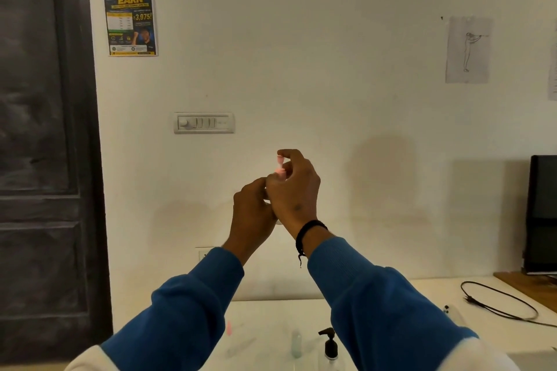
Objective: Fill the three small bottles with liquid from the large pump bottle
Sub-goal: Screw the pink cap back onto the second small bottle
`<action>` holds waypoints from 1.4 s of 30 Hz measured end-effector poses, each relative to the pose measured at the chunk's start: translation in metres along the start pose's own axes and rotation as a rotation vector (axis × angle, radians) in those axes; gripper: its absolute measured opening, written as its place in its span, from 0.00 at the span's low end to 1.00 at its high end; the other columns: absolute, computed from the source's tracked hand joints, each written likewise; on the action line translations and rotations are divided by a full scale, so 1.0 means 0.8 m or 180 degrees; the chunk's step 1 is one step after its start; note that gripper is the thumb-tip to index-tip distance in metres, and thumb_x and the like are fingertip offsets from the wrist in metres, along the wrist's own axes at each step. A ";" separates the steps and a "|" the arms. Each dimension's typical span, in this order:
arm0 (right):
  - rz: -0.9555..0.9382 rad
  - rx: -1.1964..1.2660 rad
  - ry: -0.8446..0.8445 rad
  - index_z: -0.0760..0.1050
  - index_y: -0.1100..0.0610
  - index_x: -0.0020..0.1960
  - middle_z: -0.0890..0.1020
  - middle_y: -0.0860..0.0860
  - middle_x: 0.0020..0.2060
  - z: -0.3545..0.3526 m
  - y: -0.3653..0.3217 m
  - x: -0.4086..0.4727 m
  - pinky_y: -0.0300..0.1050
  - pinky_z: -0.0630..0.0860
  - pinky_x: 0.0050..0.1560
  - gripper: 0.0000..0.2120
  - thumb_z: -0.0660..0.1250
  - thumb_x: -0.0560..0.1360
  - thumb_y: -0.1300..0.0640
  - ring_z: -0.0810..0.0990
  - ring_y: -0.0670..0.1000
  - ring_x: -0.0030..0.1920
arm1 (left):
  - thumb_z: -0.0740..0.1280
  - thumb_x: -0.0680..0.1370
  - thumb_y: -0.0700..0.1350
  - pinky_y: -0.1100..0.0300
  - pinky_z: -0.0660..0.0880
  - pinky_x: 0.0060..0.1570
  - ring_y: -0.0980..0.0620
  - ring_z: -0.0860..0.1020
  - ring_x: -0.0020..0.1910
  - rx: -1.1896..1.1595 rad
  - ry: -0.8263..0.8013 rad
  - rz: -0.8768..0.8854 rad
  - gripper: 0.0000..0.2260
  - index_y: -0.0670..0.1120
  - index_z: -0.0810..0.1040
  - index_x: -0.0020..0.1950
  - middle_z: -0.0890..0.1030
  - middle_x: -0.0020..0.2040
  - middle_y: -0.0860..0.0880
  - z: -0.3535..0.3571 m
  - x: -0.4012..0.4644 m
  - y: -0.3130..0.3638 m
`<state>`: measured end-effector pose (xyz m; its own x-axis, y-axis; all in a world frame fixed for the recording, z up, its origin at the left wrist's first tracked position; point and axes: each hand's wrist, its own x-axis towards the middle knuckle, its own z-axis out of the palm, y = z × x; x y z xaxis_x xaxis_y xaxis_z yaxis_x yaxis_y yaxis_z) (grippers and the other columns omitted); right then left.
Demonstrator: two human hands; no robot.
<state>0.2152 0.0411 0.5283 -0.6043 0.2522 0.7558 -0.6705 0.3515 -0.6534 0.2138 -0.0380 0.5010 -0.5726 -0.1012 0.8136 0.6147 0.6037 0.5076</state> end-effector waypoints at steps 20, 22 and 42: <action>-0.0068 -0.0054 -0.0234 0.74 0.53 0.62 0.77 0.51 0.56 -0.002 0.002 0.004 0.36 0.78 0.49 0.20 0.67 0.76 0.71 0.78 0.50 0.53 | 0.70 0.74 0.32 0.74 0.73 0.35 0.58 0.78 0.35 -0.0089 -0.0079 -0.0014 0.06 0.39 0.83 0.49 0.79 0.35 0.56 -0.001 -0.003 -0.006; -0.0082 -0.0078 -0.0255 0.75 0.53 0.63 0.79 0.51 0.56 -0.003 0.005 0.006 0.28 0.75 0.45 0.18 0.68 0.76 0.68 0.78 0.49 0.52 | 0.70 0.75 0.33 0.75 0.73 0.37 0.59 0.79 0.37 -0.0122 -0.0072 -0.0052 0.07 0.41 0.84 0.51 0.80 0.37 0.55 -0.001 -0.002 -0.008; 0.0384 0.0286 -0.0605 0.81 0.57 0.63 0.87 0.51 0.52 -0.020 0.015 0.020 0.46 0.82 0.59 0.17 0.76 0.75 0.60 0.85 0.48 0.52 | 0.74 0.75 0.39 0.52 0.82 0.50 0.49 0.85 0.46 -0.0941 -0.0445 -0.0532 0.09 0.42 0.84 0.55 0.86 0.47 0.45 -0.007 0.007 -0.020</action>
<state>0.2045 0.0637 0.5333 -0.7467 0.1103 0.6559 -0.6191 0.2453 -0.7461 0.2038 -0.0528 0.4992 -0.7345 -0.0577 0.6762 0.6248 0.3313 0.7070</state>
